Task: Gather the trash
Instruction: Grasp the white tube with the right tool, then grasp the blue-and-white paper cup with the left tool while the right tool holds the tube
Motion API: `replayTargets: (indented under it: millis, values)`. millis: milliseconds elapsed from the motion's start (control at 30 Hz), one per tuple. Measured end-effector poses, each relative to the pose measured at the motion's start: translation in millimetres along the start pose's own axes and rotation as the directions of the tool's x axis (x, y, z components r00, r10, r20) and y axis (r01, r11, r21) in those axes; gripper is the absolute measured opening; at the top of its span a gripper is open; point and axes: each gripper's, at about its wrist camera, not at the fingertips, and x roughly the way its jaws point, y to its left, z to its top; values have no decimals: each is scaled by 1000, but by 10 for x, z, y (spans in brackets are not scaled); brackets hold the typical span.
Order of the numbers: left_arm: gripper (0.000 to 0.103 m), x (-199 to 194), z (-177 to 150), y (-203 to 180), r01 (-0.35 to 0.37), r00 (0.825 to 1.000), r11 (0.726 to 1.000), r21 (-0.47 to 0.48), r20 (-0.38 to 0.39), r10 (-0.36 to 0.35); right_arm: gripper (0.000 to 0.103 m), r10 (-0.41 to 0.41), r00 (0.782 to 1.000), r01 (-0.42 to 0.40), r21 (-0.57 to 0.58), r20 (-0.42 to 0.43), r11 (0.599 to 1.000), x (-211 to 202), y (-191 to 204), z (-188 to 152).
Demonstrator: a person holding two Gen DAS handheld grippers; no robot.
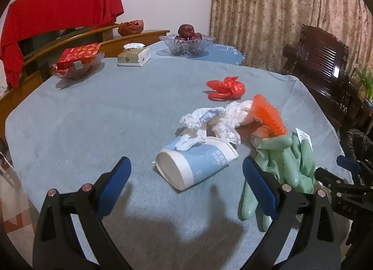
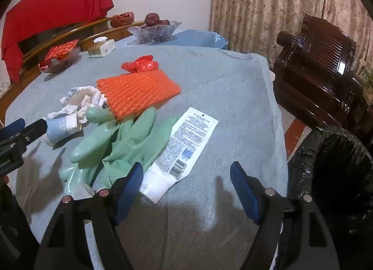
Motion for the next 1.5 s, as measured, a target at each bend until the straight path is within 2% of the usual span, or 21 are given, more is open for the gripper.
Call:
replayTargets:
  millis: [233,600,867,1033,1167,1233,1300,1333,1367,1400,1433,1500]
  values:
    - [94,17,-15,-8,0,1000,1000,-1,-7,0,76,25,999,-24,43,-25,999,14,-21,4]
    - [94,37,-42,-19,-5,1000,1000,-11,-15,5,76,29,998,-26,42,-63,999,110,37,-14]
    - [94,45,-58,-19,-2,1000,1000,-16,-17,1,76,-103,992,104,5,-74,995,56,-118,3]
    - [94,49,-71,-11,-7,1000,1000,-21,-21,7,76,-104,992,105,16,-74,994,4,-174,5]
    - [94,45,-90,-9,-11,1000,1000,-20,-21,10,61,-72,992,75,23,-100,997,96,-136,-26]
    - [94,54,-91,-4,-7,1000,1000,-24,-22,7,59,-56,993,59,31,-108,998,146,-116,-33]
    - [94,56,-96,-8,-8,1000,1000,-23,-26,8,48,-48,992,53,38,-117,998,202,-110,-32]
    - [92,59,-98,0,-7,1000,1000,-24,-28,6,46,-38,992,44,47,-119,998,222,-120,-26]
    - [90,60,-102,0,-3,999,1000,-26,-32,2,38,-32,993,38,51,-116,998,225,-126,-16]
    - [81,69,-108,-4,12,999,1000,-27,-43,-13,34,-29,993,34,43,-118,998,226,-121,1]
    - [76,84,-112,-6,22,998,999,-25,-54,-23,34,-33,992,37,34,-120,999,228,-114,13]
    - [71,107,-125,-20,39,997,999,-25,-70,-41,33,-39,992,43,25,-122,999,218,-126,22]
